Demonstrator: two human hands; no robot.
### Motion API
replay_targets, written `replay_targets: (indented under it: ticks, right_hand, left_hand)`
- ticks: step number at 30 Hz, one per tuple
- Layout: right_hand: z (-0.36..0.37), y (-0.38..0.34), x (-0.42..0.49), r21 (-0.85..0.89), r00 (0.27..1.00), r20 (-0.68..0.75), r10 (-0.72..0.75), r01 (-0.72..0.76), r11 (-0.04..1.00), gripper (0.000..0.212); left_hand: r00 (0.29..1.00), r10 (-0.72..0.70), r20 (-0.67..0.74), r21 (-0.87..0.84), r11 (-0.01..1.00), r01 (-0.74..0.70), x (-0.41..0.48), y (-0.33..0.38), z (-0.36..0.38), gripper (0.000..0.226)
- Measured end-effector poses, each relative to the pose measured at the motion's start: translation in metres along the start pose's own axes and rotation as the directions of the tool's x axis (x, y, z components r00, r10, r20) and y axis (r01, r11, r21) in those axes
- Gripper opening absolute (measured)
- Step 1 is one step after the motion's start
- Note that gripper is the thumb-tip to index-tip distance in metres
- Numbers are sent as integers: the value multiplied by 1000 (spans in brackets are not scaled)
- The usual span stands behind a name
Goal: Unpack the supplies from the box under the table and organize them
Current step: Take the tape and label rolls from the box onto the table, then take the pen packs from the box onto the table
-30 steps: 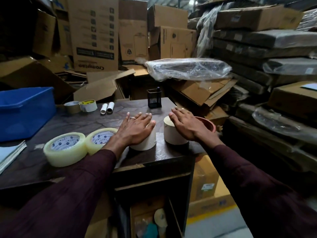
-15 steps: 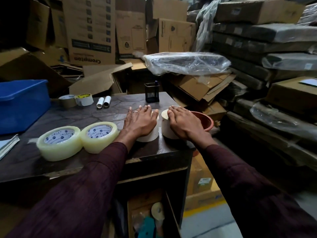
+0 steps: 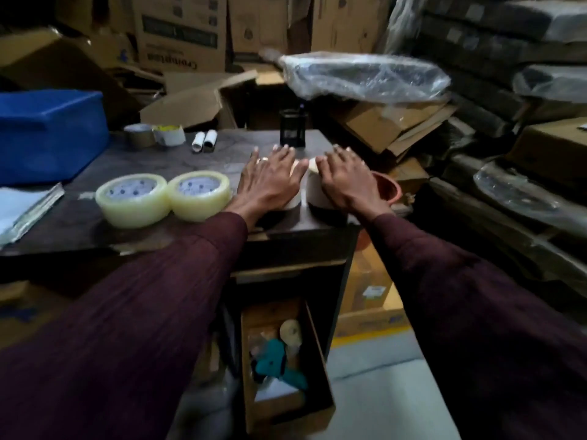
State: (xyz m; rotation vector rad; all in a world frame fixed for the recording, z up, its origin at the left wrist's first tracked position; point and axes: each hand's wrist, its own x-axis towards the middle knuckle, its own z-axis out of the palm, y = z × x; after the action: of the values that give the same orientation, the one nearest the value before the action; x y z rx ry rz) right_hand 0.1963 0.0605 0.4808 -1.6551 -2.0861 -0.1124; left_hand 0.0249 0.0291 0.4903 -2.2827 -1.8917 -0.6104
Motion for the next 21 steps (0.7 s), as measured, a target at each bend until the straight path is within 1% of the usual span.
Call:
replay_targets:
  ticks: [1,3,5,7,9,11,13,15,16,18,21]
  right_hand:
    - [1,-1,-6,19,999,-33,12,-11,1000,76]
    - [5,-3,-23,72,993,-112,28,-20,997,67]
    - [10,-6,-45,104,981,-192,25,-5,995,66]
    - [16,-7,-68,124,971,-241,-5,35,992,66]
    - [24,-7,-91,138,959,-281,-39,81,987,62]
    - [31,-6,-113,141,929,-362,-75,134,981,55]
    - [38,-6,-137,140,893,-441,-90,167,976,45]
    - [49,-6,-161,113,872,-484,-82,154,982,31]
    - [56,-6,-172,100,869,-489,-75,141,985,24]
    - [73,-2,-194,94,888,-453,-79,135,986,15]
    - [108,0,-221,96,931,-349,-110,152,984,13]
  left_hand:
    - [999,37,-36,-1,999,-37,-9,1,1,67]
    - [981,127,-149,3,992,-128,-30,3,1,64]
    - [933,223,-283,25,974,-225,-56,9,4,56]
    - [889,291,-353,-2,950,-312,-82,15,11,51]
    - [868,353,-349,-34,921,-388,-107,19,25,49]
    - [858,393,-331,-52,900,-433,-132,18,41,47]
    - [861,392,-323,-84,895,-438,-156,14,55,46]
    - [886,360,-292,-118,906,-407,-180,4,69,45]
    - [904,336,-265,-134,915,-380,-191,-4,76,44]
    - [936,279,-213,-171,933,-317,-209,-20,91,40]
    - [974,203,-100,-185,958,-219,-228,-51,119,42]
